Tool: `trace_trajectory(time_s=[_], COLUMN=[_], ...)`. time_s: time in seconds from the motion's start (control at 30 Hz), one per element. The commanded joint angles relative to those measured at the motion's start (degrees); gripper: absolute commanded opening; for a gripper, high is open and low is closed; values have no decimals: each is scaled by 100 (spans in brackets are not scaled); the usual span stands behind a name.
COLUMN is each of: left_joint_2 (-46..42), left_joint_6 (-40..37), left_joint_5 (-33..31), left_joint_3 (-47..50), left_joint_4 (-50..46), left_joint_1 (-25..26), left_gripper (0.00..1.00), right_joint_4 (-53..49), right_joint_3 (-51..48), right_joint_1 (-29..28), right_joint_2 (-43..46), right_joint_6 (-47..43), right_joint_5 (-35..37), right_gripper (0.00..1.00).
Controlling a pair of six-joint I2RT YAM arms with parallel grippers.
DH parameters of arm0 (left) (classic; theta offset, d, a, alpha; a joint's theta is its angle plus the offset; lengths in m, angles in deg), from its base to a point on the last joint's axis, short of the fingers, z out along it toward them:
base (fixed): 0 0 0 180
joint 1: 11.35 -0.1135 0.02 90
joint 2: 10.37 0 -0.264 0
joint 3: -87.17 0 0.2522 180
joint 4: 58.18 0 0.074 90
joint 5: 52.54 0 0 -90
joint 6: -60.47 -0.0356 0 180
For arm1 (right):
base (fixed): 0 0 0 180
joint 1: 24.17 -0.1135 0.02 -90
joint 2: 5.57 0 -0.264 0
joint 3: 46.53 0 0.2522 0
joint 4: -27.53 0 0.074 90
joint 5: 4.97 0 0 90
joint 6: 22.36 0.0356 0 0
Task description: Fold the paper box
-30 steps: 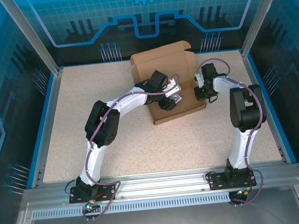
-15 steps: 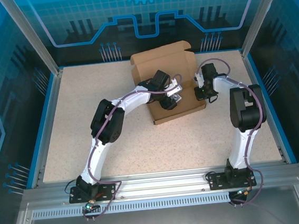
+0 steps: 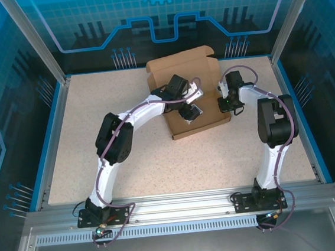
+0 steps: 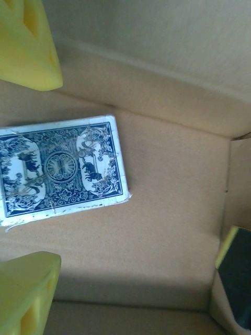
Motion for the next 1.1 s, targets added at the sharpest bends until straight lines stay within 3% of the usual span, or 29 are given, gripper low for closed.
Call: trace_trajectory(time_s=[0.0,0.27,0.43,0.67,0.8,1.07], left_joint_2=[-691,-2446,-2446,-1475,-1087,-725], left_joint_6=[421,2268,3364,3658,3732,3535], left_joint_5=[105,-1112,-715,-117,205,429], left_joint_3=[466,2393,2493,1427,990,558], left_joint_4=[362,1847,1869,1381,1298,1136], left_joint_1=[-144,-974,-1709,-2044,-2112,-2112], left_gripper=[81,80,81,79,71,37], right_joint_4=[-33,-41,-41,-28,-24,-33], right_joint_3=[-3,47,41,-5,-13,-20], right_joint_1=[66,56,50,49,47,50], right_joint_2=[-61,-93,-84,-40,-37,-25], right_joint_6=[36,41,49,34,40,39], right_joint_5=[-49,-60,-58,-41,-49,-40], right_gripper=[16,17,17,17,17,17])
